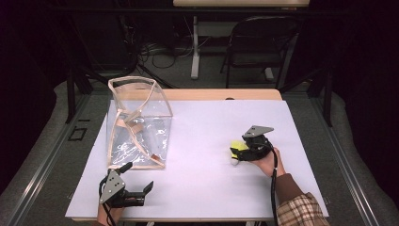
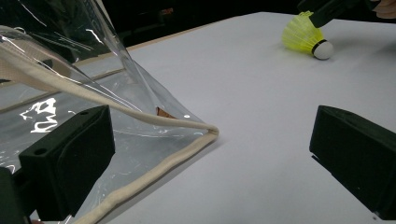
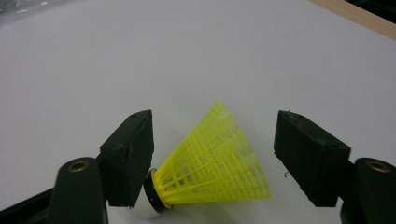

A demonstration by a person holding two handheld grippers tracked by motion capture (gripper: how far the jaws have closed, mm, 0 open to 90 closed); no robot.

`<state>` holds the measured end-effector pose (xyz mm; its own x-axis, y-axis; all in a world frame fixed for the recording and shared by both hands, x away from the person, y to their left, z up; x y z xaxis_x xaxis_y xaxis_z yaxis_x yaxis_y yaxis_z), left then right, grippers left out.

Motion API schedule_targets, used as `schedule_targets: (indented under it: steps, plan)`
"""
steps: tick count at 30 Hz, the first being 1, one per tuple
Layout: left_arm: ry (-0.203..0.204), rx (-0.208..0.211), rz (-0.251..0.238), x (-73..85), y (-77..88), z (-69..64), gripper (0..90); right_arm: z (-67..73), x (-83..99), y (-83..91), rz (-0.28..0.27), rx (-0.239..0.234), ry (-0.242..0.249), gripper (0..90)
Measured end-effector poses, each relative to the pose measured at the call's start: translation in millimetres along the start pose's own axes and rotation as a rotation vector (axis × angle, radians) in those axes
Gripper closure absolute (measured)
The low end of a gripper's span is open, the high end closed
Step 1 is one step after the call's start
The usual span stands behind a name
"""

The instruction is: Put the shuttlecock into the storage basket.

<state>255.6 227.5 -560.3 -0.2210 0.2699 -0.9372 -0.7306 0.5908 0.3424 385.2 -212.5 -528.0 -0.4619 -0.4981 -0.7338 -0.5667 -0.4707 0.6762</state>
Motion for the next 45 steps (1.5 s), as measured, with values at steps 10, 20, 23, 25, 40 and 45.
schedule_targets:
  steps: [10, 20, 23, 25, 40, 45]
  plan:
    - [-0.001, 0.0, 0.0, -0.1, 0.0, 0.0, 0.0, -4.0, 1.5, -7.9, 0.027, -0.015, -0.02, 42.4]
    - [-0.003, -0.004, 0.0, -0.1, 0.2, 0.2, 0.0, -5.5, 1.5, -9.1, 0.026, -0.021, -0.027, 59.4]
    - [-0.003, -0.004, 0.0, -0.2, 0.3, 0.1, 0.0, -5.0, 1.6, -9.2, 0.03, -0.018, -0.028, 64.6]
    - [-0.004, -0.005, -0.001, -0.2, 0.3, 0.2, 0.0, -5.1, 1.5, -9.0, 0.026, -0.014, -0.032, 66.0]
    - [-0.004, -0.007, 0.0, -0.2, 0.3, 0.3, 0.0, 1.6, -3.5, -1.3, -0.016, -0.026, -0.047, 87.9]
    - [-0.004, -0.005, 0.0, -0.1, 0.2, 0.2, 0.1, 6.2, -6.1, 0.1, -0.025, -0.034, -0.036, 89.2]
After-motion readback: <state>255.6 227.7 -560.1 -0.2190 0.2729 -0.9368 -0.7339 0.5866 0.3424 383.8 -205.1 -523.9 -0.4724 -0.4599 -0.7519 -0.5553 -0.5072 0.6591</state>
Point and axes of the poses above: each handheld gripper's, and its own axes: y roughly backward along the jaws, x roughly out of its underside, z roughly to its left, the point moved 1 cm from there along -y, roughly forward along the jaws, and after that the axes turned 3 degrees about z, right-handed, at the moved point
